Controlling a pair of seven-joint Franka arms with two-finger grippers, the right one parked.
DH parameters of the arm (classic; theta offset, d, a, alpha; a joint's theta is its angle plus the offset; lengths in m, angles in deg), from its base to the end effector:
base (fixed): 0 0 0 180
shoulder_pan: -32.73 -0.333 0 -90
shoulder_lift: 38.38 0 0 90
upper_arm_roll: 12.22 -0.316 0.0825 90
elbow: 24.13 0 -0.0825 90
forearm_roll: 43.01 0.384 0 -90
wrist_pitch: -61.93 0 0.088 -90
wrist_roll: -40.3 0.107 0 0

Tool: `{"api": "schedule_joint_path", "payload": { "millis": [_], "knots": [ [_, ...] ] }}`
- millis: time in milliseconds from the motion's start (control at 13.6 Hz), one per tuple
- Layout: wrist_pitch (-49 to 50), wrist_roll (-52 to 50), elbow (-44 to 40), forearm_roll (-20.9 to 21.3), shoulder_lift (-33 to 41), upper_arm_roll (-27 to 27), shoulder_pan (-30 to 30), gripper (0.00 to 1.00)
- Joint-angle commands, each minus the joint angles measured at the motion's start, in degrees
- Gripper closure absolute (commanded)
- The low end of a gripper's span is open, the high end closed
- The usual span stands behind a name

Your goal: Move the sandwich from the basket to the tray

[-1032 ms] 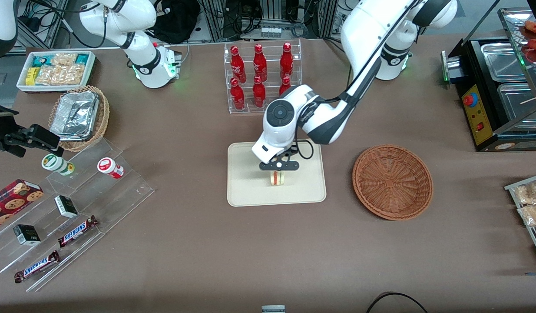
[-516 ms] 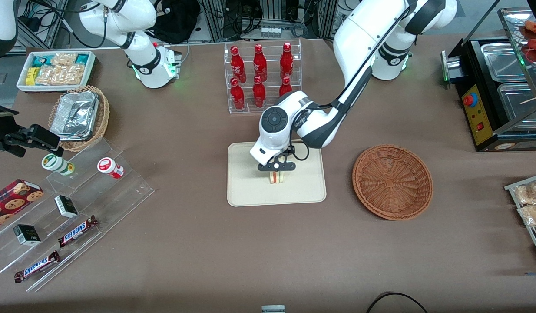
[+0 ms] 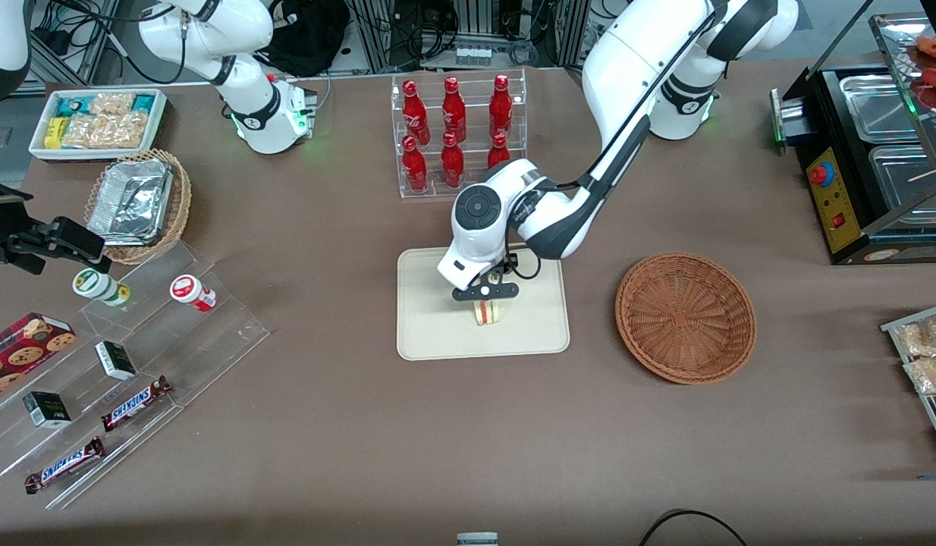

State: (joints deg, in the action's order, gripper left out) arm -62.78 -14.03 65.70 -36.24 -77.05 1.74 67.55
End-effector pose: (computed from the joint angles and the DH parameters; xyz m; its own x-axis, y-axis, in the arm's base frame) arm 0.4795 -0.5044 0.2517 0.9945 0.0751 -0.0723 0.0752 -0.9972 -0.0022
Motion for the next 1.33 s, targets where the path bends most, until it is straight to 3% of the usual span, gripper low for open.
{"api": "schedule_joint_path", "payload": {
  "millis": [0,442,958,1253],
  "knots": [
    [1.7,-2.0,0.1,1.0,5.3,-0.8,0.2,0.0],
    [19.1,1.5,0.2,0.3,22.2,-2.6,-10.4,0.0],
    [37.3,31.3,0.1,-3.4,34.3,-2.5,-29.5,0.0],
    [40.9,42.8,0.8,-5.0,37.8,-2.6,-35.8,0.0]
  ]
}}
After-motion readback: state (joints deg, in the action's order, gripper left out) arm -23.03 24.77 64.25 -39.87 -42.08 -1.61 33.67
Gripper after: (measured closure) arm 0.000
